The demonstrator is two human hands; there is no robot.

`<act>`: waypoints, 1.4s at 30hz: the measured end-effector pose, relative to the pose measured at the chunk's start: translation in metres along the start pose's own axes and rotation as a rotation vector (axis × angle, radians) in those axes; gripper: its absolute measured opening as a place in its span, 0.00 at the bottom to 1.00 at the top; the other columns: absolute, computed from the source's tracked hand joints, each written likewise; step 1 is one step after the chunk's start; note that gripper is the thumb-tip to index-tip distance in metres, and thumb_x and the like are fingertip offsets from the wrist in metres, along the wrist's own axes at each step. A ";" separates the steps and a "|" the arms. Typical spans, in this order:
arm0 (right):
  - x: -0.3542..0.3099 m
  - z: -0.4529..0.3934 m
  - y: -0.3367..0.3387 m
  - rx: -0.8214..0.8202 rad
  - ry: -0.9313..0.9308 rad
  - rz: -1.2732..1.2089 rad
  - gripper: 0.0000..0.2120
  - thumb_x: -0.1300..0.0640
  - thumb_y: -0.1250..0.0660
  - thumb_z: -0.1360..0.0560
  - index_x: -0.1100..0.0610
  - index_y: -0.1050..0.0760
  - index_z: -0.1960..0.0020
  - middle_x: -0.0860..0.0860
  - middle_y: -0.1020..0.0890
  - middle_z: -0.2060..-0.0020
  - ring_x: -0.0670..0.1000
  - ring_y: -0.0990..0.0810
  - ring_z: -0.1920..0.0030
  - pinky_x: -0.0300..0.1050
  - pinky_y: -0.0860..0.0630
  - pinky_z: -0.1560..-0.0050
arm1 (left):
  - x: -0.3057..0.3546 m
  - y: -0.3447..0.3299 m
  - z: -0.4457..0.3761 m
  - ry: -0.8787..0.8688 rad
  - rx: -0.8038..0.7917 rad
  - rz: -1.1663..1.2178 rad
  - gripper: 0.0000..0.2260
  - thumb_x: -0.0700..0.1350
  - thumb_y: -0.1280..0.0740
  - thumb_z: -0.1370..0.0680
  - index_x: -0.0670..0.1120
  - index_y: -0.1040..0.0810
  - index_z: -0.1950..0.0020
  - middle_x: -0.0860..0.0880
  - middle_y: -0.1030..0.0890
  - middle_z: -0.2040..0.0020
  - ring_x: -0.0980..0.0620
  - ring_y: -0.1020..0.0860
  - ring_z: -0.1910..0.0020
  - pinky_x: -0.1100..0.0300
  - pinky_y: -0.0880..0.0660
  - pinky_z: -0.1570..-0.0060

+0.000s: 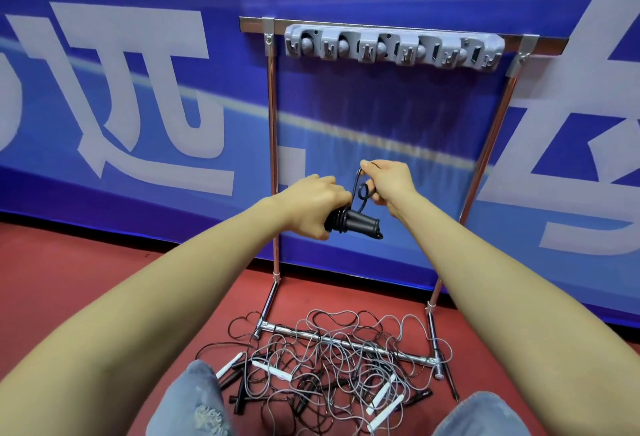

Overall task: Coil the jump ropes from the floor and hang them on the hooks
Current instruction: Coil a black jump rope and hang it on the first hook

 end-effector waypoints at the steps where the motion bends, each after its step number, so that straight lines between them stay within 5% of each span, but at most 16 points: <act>1: -0.002 0.000 -0.001 0.012 0.056 0.028 0.11 0.56 0.34 0.22 0.62 0.21 0.58 0.53 0.34 0.76 0.48 0.39 0.79 0.35 0.42 0.79 | -0.001 -0.001 0.000 0.008 -0.024 -0.045 0.15 0.49 0.31 0.32 0.46 0.28 0.48 0.51 0.24 0.55 0.49 0.30 0.53 0.60 0.39 0.59; 5: -0.013 0.007 -0.006 0.014 0.210 0.130 0.13 0.55 0.30 0.26 0.63 0.20 0.63 0.52 0.42 0.76 0.51 0.44 0.73 0.43 0.45 0.71 | -0.002 -0.010 0.000 0.047 -0.139 -0.198 0.13 0.46 0.32 0.31 0.47 0.27 0.48 0.51 0.23 0.54 0.49 0.27 0.52 0.59 0.37 0.59; 9: -0.026 0.018 -0.015 -0.053 0.267 0.271 0.13 0.54 0.30 0.27 0.63 0.20 0.65 0.51 0.43 0.77 0.50 0.45 0.74 0.42 0.46 0.73 | -0.006 -0.022 0.000 0.201 -0.212 -0.265 0.10 0.46 0.34 0.27 0.45 0.26 0.48 0.48 0.21 0.52 0.47 0.26 0.51 0.57 0.32 0.57; 14: -0.030 0.030 -0.027 -0.073 0.287 0.245 0.15 0.55 0.32 0.26 0.58 0.23 0.70 0.48 0.36 0.81 0.47 0.39 0.77 0.38 0.39 0.74 | -0.024 -0.026 -0.001 0.462 -0.193 -0.224 0.12 0.47 0.35 0.26 0.44 0.28 0.46 0.47 0.20 0.52 0.45 0.23 0.51 0.57 0.33 0.57; 18: -0.034 0.046 -0.029 -0.185 0.395 0.313 0.15 0.55 0.34 0.23 0.64 0.21 0.63 0.50 0.26 0.78 0.42 0.31 0.81 0.30 0.38 0.77 | -0.034 -0.028 0.003 0.645 -0.071 -0.103 0.15 0.49 0.35 0.26 0.43 0.32 0.45 0.45 0.21 0.50 0.42 0.23 0.50 0.56 0.34 0.58; 23: -0.020 0.048 -0.027 -0.222 0.360 0.203 0.08 0.58 0.34 0.23 0.60 0.22 0.59 0.50 0.25 0.76 0.44 0.28 0.74 0.34 0.33 0.73 | -0.040 -0.017 0.006 0.785 0.066 0.247 0.20 0.45 0.34 0.30 0.45 0.41 0.45 0.45 0.24 0.59 0.40 0.25 0.62 0.56 0.32 0.65; 29: 0.005 0.032 -0.016 -0.013 0.189 0.008 0.05 0.62 0.36 0.23 0.60 0.24 0.56 0.53 0.26 0.69 0.48 0.27 0.75 0.42 0.26 0.72 | -0.032 -0.012 0.008 0.810 0.275 0.653 0.21 0.43 0.31 0.31 0.45 0.39 0.46 0.45 0.32 0.50 0.40 0.26 0.61 0.56 0.31 0.68; 31: 0.008 0.029 -0.017 0.017 0.185 -0.006 0.05 0.61 0.37 0.22 0.60 0.25 0.55 0.52 0.26 0.68 0.50 0.24 0.73 0.43 0.23 0.70 | -0.025 -0.012 0.005 0.793 0.393 0.912 0.20 0.42 0.31 0.34 0.45 0.38 0.47 0.42 0.27 0.50 0.40 0.23 0.62 0.56 0.27 0.73; 36: 0.011 0.024 -0.020 0.049 0.217 -0.052 0.06 0.60 0.39 0.21 0.58 0.23 0.53 0.51 0.22 0.61 0.51 0.20 0.61 0.45 0.22 0.59 | -0.004 -0.009 0.000 0.743 0.452 1.273 0.18 0.48 0.30 0.39 0.60 0.31 0.54 0.50 0.32 0.49 0.42 0.24 0.48 0.49 0.20 0.55; 39: 0.012 0.023 -0.018 -0.031 0.217 -0.189 0.10 0.64 0.41 0.20 0.57 0.21 0.50 0.52 0.17 0.56 0.50 0.18 0.53 0.44 0.22 0.48 | -0.001 -0.006 -0.002 0.616 0.462 1.494 0.22 0.39 0.27 0.33 0.51 0.28 0.42 0.43 0.26 0.51 0.50 0.21 0.62 0.54 0.21 0.58; 42: 0.014 0.023 -0.012 -0.053 0.199 -0.241 0.11 0.65 0.41 0.21 0.56 0.20 0.51 0.52 0.16 0.57 0.49 0.18 0.55 0.42 0.22 0.48 | -0.005 -0.003 -0.001 0.640 0.443 1.383 0.28 0.37 0.26 0.30 0.47 0.33 0.33 0.48 0.25 0.56 0.54 0.22 0.62 0.61 0.23 0.59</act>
Point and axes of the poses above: each hand's wrist, its own z-axis away from the middle knuckle, its own y-axis out of the back of the hand, x = y × z, the point moved 2 cm from there along -z, towards the middle knuckle
